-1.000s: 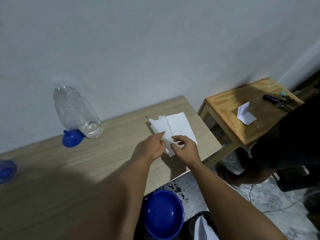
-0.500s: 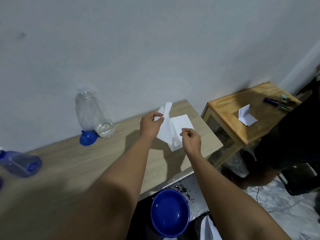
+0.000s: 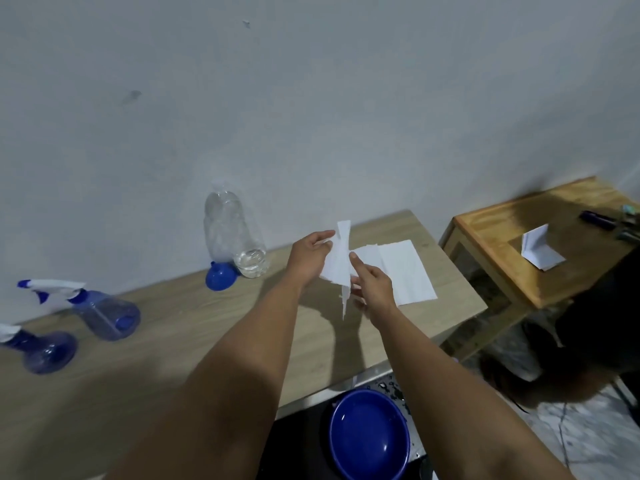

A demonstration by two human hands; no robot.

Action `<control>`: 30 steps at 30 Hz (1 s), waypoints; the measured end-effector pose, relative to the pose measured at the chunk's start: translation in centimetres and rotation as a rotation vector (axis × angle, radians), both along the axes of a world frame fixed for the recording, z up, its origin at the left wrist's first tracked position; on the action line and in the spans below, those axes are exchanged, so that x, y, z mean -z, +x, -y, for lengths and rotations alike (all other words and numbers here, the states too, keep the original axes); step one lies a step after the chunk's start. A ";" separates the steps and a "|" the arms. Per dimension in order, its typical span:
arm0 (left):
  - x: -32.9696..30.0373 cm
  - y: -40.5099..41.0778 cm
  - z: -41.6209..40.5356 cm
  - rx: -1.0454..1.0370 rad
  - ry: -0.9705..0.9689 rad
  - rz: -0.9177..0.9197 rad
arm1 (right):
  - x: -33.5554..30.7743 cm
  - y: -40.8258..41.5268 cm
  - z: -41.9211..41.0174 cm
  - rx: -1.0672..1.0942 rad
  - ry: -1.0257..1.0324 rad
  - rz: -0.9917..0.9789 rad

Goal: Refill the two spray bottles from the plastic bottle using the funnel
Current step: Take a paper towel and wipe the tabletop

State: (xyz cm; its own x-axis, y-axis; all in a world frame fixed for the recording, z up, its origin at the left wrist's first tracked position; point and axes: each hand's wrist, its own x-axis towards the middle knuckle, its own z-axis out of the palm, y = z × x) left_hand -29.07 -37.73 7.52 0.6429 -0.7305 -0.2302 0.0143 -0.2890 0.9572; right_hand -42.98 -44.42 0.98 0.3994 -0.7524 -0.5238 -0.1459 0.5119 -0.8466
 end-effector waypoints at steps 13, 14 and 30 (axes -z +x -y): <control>1.6 -2.1 2.1 0.121 0.148 0.154 | 0.1 -1.1 2.0 0.075 -0.111 0.079; 1.6 -2.2 2.2 0.107 0.150 0.168 | 0.0 -1.1 2.1 0.095 -0.117 0.069; -0.9 -2.1 4.4 0.166 0.048 -0.212 | 0.7 -1.4 2.8 0.113 0.474 0.336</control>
